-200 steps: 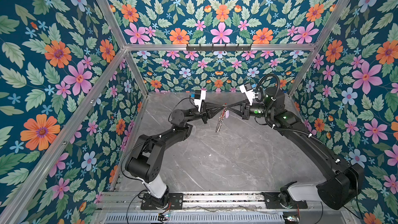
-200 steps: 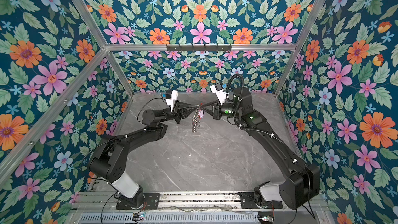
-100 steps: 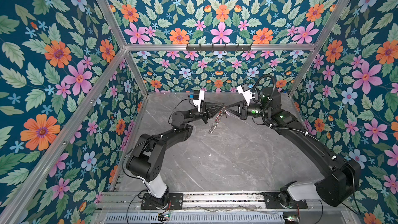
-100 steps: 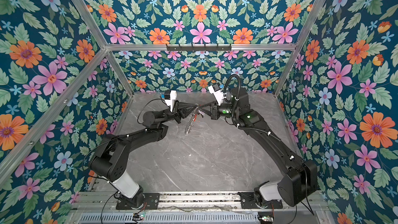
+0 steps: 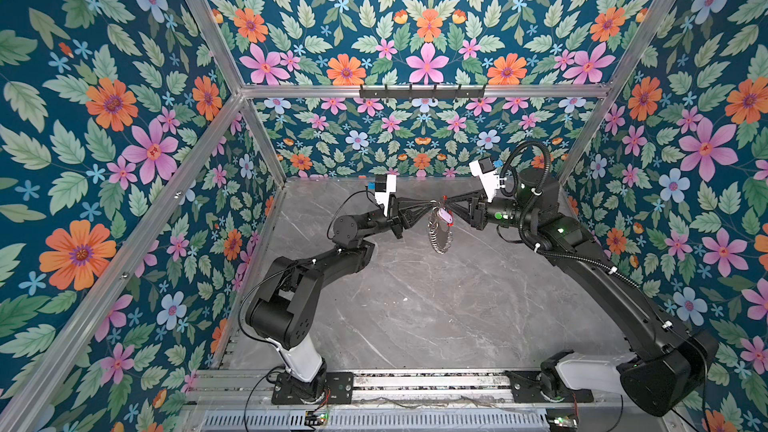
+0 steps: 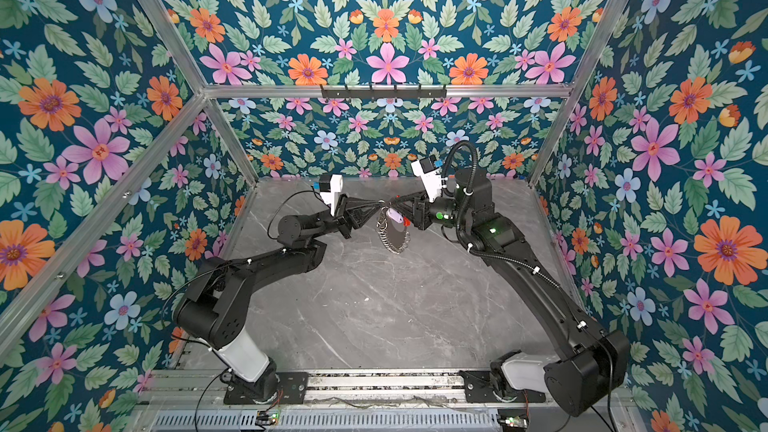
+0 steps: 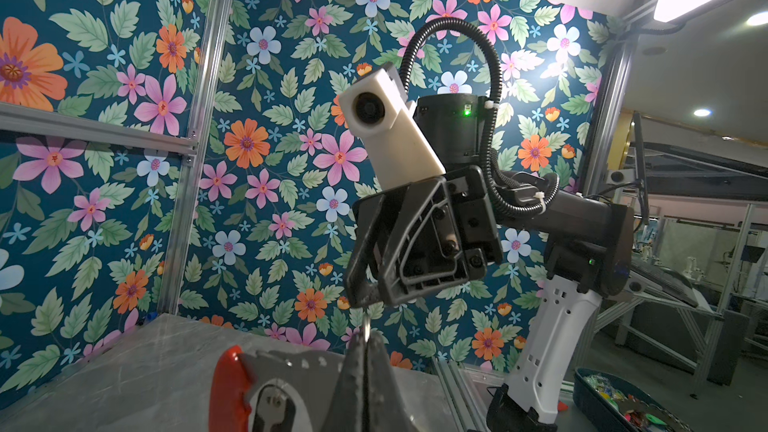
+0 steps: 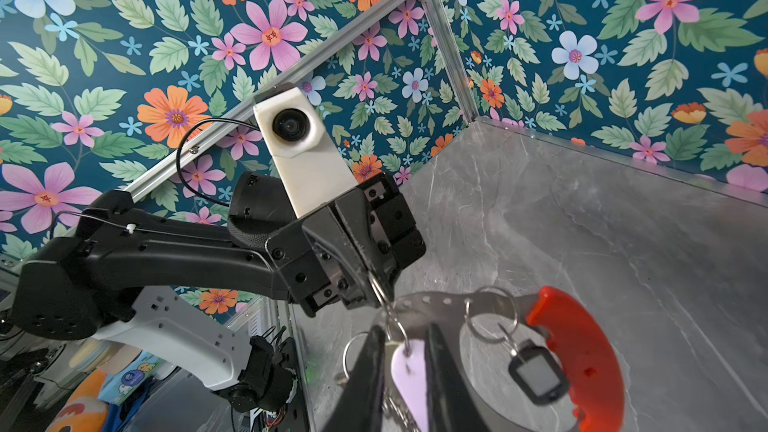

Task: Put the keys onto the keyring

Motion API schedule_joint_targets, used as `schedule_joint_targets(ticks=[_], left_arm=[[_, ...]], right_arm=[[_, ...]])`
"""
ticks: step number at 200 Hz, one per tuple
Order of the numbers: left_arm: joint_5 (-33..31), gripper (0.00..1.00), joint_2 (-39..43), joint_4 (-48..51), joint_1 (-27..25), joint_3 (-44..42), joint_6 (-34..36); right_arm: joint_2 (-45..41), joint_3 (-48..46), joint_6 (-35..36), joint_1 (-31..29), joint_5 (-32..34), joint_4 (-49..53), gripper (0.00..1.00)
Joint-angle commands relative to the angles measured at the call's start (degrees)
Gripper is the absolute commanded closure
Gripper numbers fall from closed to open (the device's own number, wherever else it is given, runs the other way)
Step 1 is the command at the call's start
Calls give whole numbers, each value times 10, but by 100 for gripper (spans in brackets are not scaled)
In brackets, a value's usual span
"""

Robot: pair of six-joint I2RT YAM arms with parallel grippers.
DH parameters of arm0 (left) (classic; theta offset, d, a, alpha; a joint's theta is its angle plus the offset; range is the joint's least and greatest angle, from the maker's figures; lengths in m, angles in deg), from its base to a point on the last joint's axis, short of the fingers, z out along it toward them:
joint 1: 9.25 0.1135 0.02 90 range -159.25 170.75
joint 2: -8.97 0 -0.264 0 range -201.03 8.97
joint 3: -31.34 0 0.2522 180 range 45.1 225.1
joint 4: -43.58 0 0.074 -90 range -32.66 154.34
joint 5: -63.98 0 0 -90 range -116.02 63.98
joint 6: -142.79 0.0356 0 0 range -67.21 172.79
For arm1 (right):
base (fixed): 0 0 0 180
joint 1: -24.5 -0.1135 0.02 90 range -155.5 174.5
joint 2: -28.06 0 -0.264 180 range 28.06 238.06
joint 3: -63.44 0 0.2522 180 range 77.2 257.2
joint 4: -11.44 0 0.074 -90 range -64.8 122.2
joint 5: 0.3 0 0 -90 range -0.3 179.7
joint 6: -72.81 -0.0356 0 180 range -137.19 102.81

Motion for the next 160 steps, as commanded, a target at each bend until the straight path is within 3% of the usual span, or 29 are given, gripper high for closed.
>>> schedule_joint_targets(ticks=[1,33,144,160], left_arm=[[-1,100,-1,-42,-2,7,-10],[-1,100,-3,-42,-4,12,-18],[8,100,-4,-42,-8,16,-21],[9,100,-6,-42,-8,18,-24]], right_arm=[[2,4,11,-7,-16,-14,82],[14,6,13,-18,-24,-21,87],[27,12,18,-20,-32,-29,83],[28,12,17,-21,-32,-29,93]])
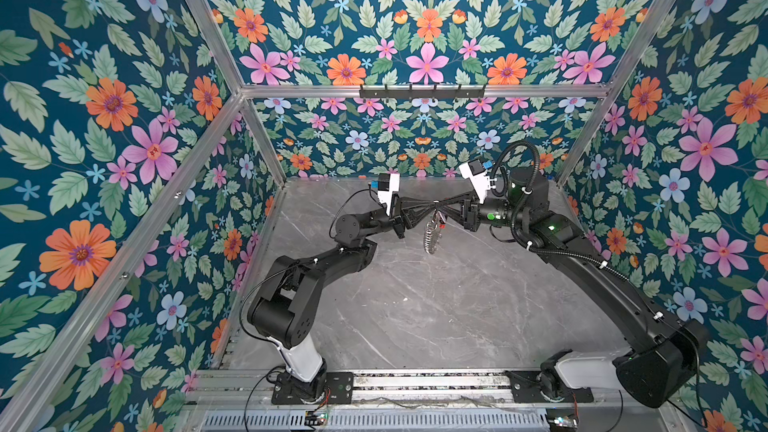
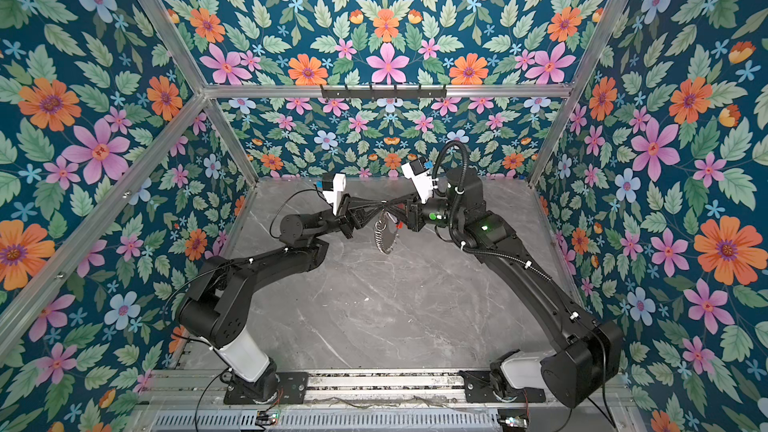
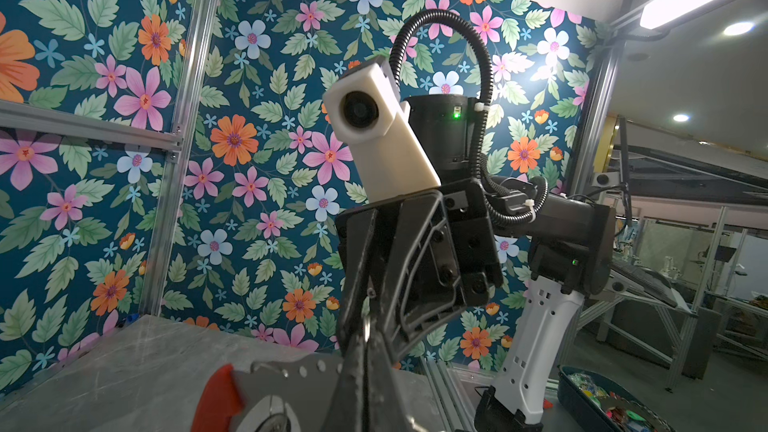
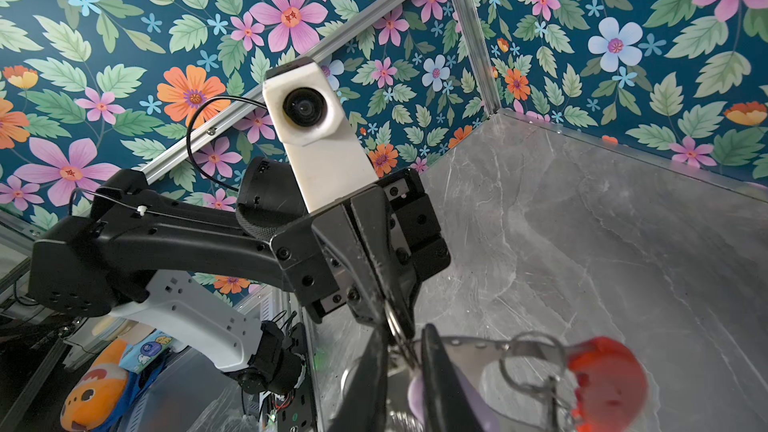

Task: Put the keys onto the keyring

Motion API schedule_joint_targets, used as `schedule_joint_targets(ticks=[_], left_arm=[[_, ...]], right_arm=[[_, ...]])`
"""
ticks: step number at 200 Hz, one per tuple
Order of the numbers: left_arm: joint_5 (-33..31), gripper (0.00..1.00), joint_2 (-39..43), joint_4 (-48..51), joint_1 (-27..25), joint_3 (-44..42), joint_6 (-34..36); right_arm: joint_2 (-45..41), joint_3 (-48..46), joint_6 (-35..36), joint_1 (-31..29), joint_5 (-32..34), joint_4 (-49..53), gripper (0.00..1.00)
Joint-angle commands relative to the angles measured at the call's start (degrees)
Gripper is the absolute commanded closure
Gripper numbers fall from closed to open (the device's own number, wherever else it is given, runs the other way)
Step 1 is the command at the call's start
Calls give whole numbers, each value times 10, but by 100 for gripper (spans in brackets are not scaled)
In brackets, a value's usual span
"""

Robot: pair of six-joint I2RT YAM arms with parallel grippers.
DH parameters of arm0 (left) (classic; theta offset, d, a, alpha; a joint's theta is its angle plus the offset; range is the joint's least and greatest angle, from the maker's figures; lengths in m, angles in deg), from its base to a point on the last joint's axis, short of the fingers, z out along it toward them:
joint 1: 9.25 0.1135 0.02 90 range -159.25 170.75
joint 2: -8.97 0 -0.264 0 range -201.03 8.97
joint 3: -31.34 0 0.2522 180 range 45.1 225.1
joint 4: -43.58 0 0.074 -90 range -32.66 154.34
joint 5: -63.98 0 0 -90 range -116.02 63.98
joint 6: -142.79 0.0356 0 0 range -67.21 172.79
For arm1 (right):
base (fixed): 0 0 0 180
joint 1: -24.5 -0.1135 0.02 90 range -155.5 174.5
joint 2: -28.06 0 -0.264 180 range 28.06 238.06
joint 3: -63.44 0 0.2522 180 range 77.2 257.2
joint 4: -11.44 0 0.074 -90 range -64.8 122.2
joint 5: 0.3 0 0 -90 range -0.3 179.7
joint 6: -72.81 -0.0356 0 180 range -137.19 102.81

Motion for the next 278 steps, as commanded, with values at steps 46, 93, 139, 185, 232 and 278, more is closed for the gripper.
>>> schedule_joint_targets(ticks=[46,93,139,185,232,278], left_arm=[[5,98,-4,-42,0,5,0],[50,79,32,47,25,-32,125],[37,75,123,607,14,15,550],[39,75,112,741,8,67,636],[67,75,102,741,1,84,639],[77,74,100,735,-3,91,637]], right_arm=[[-4,10,22,0,0,4,100],[14,76,167,-1,60,197,100],[63,169,305,-23,175,377,100],[72,174,378,-55,249,398,100],[66,171,404,-69,242,395,100],[71,179,408,-72,236,403,100]])
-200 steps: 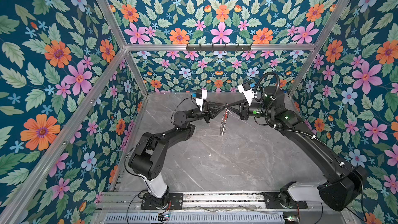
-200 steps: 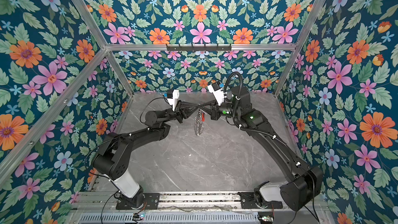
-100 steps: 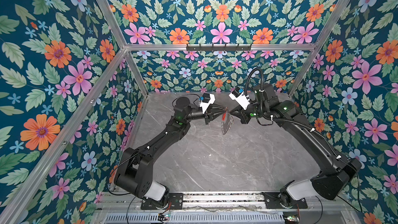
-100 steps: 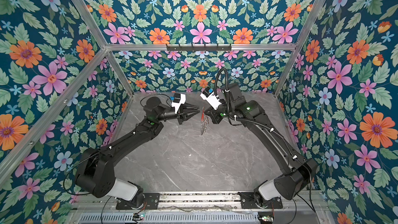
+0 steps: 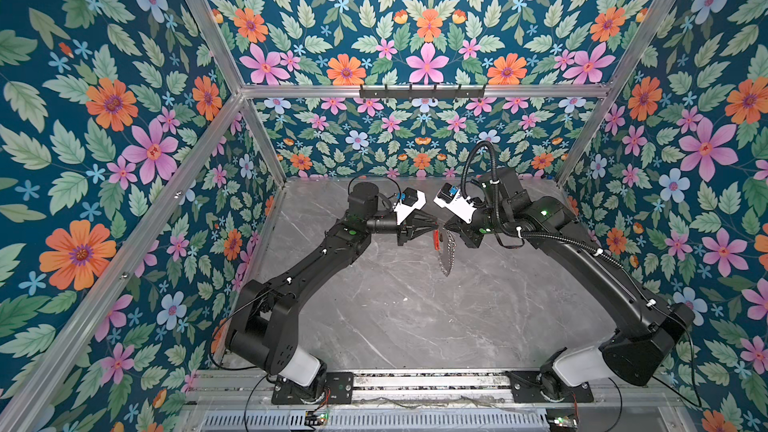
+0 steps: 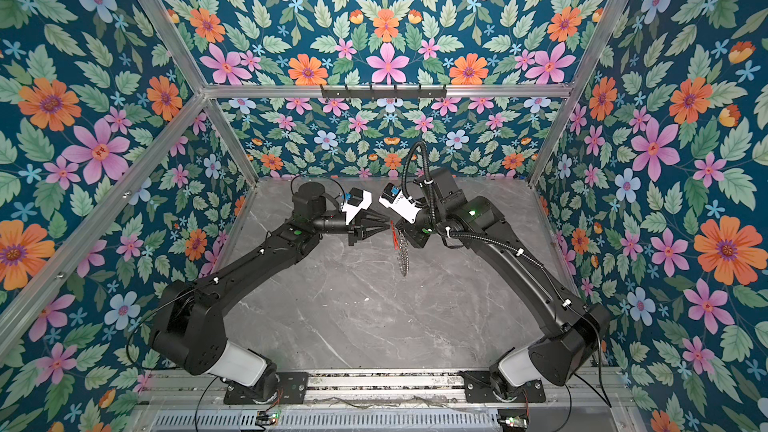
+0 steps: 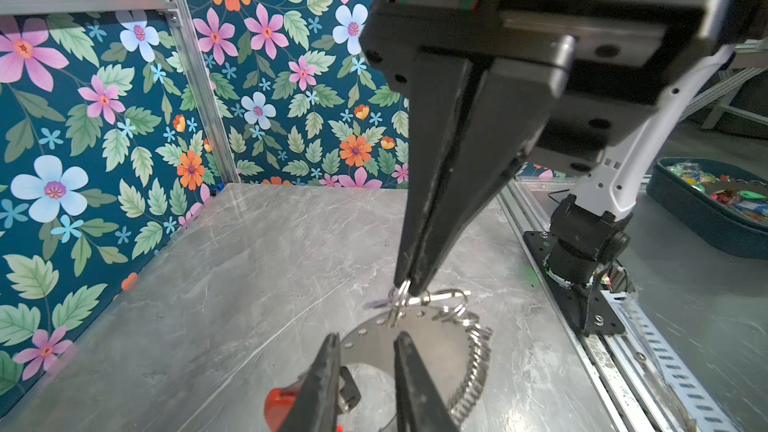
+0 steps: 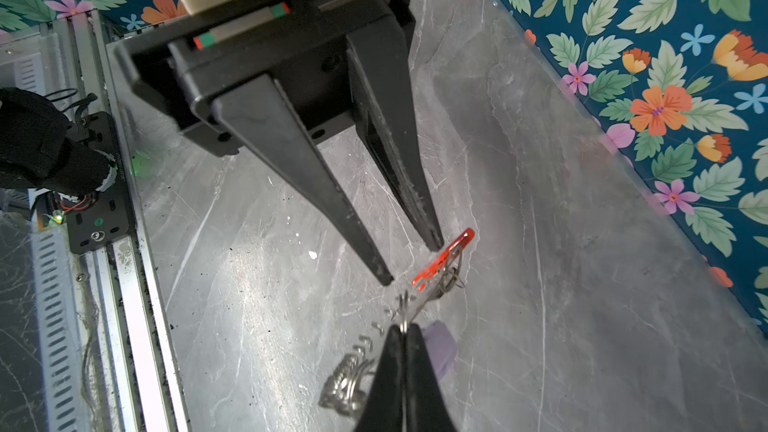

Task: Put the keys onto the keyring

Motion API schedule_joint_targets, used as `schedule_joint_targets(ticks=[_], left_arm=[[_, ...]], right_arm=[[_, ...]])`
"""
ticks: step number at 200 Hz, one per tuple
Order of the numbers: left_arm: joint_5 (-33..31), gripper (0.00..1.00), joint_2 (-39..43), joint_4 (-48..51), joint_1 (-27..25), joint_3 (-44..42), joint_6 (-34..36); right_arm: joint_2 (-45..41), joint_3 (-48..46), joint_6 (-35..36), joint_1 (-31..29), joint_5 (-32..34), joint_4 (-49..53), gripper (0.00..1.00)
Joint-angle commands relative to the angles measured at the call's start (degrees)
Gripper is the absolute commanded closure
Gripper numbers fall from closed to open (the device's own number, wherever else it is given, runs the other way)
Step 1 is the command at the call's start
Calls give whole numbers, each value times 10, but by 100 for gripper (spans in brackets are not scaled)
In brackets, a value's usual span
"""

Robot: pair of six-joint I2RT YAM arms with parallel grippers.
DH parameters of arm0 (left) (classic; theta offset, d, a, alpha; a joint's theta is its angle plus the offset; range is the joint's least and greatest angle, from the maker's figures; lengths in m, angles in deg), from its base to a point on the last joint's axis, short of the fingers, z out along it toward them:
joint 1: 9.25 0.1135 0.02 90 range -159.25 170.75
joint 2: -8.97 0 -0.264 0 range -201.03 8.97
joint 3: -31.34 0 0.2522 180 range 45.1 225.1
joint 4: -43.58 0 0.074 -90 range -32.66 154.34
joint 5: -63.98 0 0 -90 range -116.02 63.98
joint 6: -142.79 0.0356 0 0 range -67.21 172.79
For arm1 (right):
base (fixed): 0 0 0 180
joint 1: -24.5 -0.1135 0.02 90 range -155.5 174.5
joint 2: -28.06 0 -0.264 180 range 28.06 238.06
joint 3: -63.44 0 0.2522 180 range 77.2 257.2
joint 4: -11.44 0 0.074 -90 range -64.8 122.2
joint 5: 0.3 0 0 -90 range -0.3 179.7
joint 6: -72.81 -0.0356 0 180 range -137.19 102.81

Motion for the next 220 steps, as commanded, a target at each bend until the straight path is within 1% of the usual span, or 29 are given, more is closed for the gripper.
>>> schedule_joint_targets(ticks=[1,31,74,106,130,197,220], left_arm=[[18,74,1,-4,-1,5,7],[21,76,2,-16,-5,5,0],[25,80,-1,-16,-10,8,-2],[30,89,-4,-16,-14,9,-2],[37,100,-7,-14,-16,9,-3],[39,100,-11,-19,-17,7,-3],[33,100,-14,-51,-17,6,-40]], right_arm=[[1,10,17,-3,-5,4,100],[10,20,17,-7,-6,11,100],[14,21,17,-15,-6,10,100],[12,23,10,-16,-11,3,100],[6,20,3,-16,-20,-9,100],[6,13,-5,-17,-15,-20,100],[5,7,-10,-17,-13,-28,100]])
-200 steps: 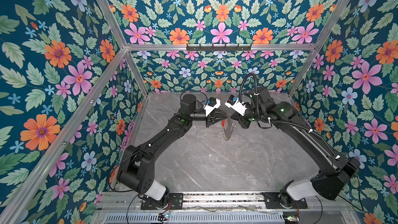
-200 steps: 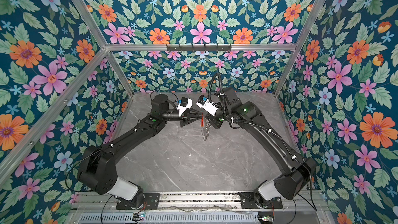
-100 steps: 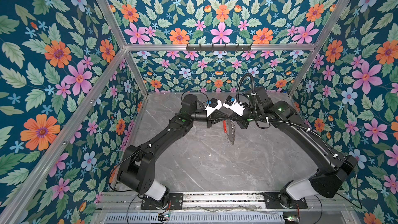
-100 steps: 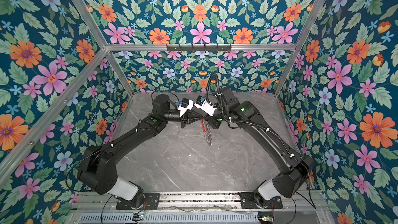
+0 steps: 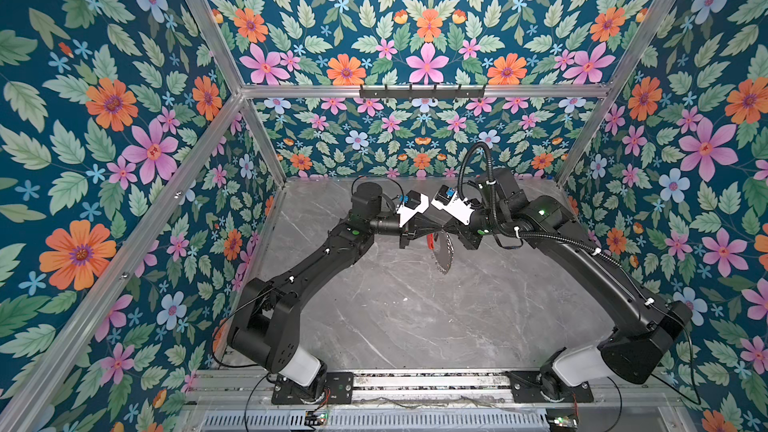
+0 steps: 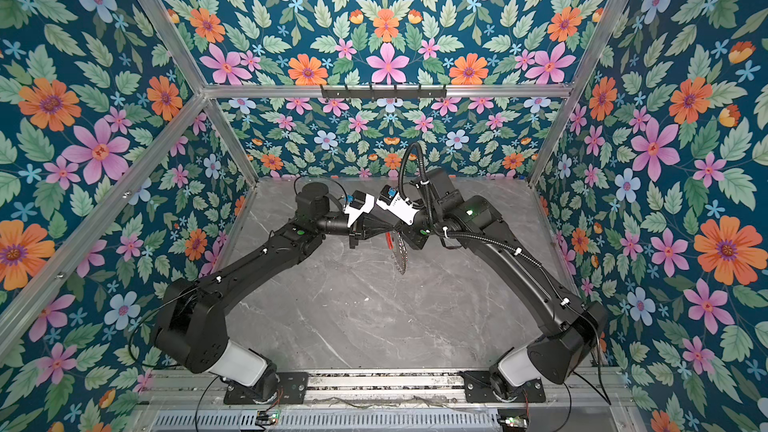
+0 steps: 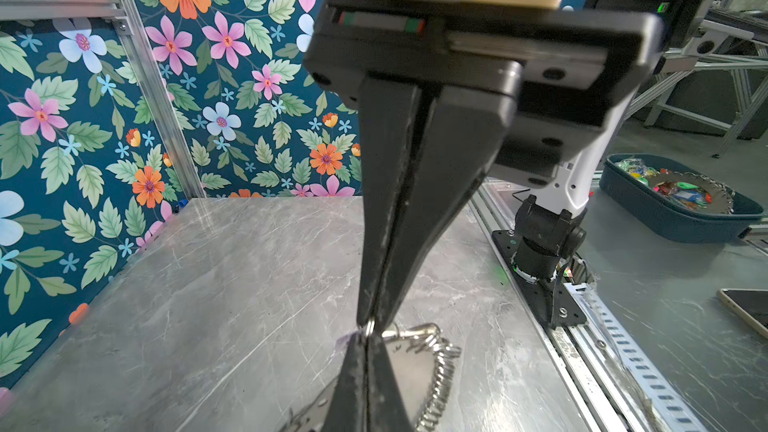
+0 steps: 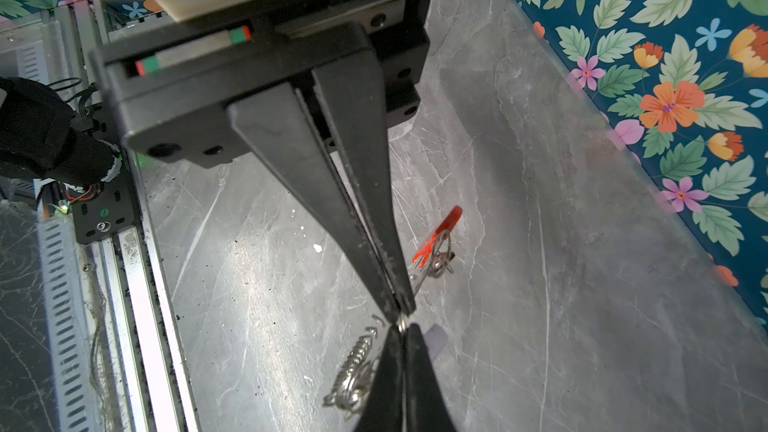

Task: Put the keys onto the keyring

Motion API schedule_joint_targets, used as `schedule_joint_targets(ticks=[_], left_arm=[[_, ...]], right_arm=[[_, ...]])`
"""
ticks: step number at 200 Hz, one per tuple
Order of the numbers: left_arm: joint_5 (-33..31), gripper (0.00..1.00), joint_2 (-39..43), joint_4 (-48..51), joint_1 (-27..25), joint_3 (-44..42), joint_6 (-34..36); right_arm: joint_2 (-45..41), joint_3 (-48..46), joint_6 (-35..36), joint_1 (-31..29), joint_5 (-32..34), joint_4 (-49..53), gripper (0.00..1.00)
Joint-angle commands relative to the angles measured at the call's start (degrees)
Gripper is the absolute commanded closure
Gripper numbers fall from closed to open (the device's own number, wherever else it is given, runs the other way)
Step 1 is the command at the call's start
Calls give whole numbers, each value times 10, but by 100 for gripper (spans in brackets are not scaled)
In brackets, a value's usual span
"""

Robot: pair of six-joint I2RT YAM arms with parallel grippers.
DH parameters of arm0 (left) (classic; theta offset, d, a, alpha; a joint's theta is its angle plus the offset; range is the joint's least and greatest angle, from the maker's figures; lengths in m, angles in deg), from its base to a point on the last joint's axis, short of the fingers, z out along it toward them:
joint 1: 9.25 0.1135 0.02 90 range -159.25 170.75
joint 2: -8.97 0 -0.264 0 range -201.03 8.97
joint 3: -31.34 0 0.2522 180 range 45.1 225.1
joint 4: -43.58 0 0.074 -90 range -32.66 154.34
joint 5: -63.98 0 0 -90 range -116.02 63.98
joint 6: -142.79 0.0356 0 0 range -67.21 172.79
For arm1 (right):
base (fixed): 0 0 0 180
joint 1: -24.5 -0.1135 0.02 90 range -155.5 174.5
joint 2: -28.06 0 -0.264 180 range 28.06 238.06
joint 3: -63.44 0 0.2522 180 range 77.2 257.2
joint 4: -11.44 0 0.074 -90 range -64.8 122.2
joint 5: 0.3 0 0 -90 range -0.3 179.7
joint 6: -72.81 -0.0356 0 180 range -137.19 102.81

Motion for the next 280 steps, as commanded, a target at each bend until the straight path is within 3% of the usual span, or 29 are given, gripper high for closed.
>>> schedule_joint_targets(ticks=[1,61,162,183,208,234,251,280], left_arm=[[-6,100,-4,-47,-1,1,-37],[-33,100,-17,-164,-1,-19,-167],[-47,100,-24,-231,0,-31,-232],[-48,100,-25,-236,2,-32,-241],[-49,100,-29,-250,4,-32,-254],[-52,100,-31,-264,5,-36,-265],[-54,100,-31,-282,5,-40,-276],[-57,100,-29,-340,7,-54,-303]], right_arm=[[-4,-4,-6,-2,-22,-45,100],[-23,-47,-40,-3,-8,-98,100],[-60,-94,-96,-2,36,-163,100],[-67,-97,-101,-1,44,-166,88],[-80,-103,-118,6,36,-175,80],[-94,-112,-147,22,9,-189,67],[-99,-119,-188,53,-28,-199,67],[-99,-145,-318,146,-205,-248,65]])
